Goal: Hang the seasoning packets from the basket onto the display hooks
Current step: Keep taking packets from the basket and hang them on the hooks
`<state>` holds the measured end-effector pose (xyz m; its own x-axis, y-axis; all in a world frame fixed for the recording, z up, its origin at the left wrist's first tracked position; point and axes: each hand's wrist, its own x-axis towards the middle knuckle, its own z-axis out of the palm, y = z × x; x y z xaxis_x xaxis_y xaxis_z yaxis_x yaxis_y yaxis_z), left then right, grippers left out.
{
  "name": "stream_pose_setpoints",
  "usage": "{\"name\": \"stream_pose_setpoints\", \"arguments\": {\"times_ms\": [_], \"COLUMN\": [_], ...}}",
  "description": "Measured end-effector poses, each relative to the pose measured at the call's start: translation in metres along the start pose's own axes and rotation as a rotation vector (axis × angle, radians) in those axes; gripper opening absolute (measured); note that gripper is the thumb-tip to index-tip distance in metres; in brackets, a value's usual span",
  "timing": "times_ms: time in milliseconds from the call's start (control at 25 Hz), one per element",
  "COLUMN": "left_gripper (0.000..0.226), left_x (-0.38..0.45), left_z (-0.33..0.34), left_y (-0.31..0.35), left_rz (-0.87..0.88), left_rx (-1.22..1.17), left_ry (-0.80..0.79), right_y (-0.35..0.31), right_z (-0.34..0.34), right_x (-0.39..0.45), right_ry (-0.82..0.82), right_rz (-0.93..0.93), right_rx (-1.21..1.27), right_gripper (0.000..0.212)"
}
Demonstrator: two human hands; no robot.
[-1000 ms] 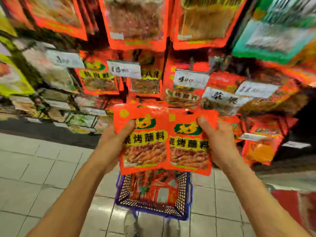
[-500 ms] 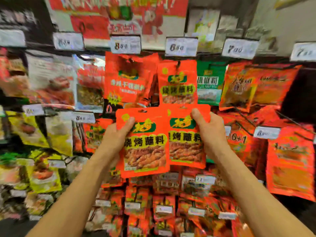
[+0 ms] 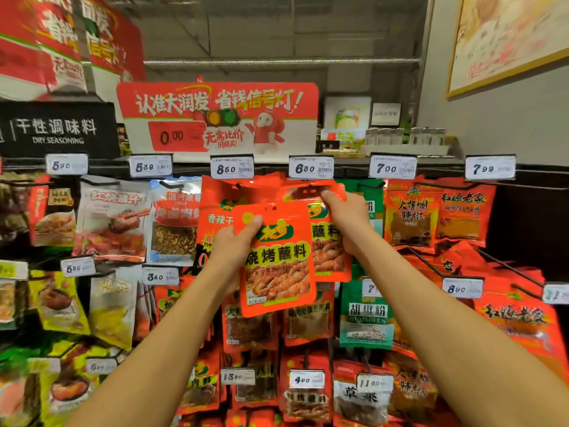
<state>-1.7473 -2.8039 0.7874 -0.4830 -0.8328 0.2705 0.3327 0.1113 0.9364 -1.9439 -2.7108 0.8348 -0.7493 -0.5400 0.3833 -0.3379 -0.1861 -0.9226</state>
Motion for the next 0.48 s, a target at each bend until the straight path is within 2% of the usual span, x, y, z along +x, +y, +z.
{"name": "stream_pose_setpoints", "arguments": {"times_ms": [320,480], "left_gripper": [0.026,0.025], "left_x": [0.007,0.015], "left_z": [0.007,0.026], "left_y": [0.007,0.008], "left_rz": [0.034,0.035], "left_rx": [0.043,0.051], "left_ry": [-0.004,-0.034], "right_y": [-0.001,0.005], "right_z": [0.004,0.003], "right_x": [0.017,0.018], "right_ry": [0.067,0.026], "right_rz": [0.040,0.083], "right_rx": [-0.056,-0.041], "right_gripper": [0.037,0.045]}}
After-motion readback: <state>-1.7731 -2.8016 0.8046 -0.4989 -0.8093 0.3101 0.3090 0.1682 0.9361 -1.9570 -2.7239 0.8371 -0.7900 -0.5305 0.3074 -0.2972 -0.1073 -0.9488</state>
